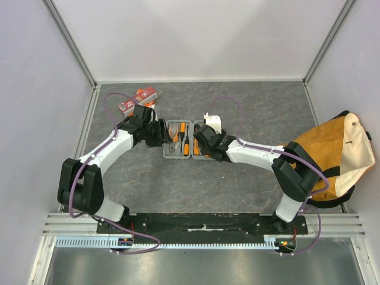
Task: Pack the tool kit
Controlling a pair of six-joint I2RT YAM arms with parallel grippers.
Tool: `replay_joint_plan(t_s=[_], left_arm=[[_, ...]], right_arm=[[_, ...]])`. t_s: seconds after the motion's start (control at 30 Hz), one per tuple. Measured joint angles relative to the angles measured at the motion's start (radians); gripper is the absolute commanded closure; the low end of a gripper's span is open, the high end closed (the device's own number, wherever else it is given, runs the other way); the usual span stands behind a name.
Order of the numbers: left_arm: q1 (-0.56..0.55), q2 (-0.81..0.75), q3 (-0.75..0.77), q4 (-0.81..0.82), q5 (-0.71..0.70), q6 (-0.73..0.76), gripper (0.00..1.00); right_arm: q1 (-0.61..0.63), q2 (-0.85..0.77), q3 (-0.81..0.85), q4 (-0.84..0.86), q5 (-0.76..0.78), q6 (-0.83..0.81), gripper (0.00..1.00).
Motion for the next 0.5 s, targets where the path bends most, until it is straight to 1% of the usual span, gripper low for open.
replay_joint_plan(t_s=[0.13,0.27,0.5], left_arm=[[0.000,0.050,-0.016,0.027,-0.012,-0.013,0.40],[0.000,0.091,-0.026,0.054,-0.039,-0.027,0.41],[0.000,0.117,-0.047,0.096,-0.077,-0.039,0.43]], right_arm=[[0.000,0.013,0.020,-0.010,-0.025,-0.063,0.32],[0.000,0.037,0.042,-0.010,-0.047,-0.126,0.32],[0.000,0.075,0.069,-0.010,-0.059,-0.204,0.34]])
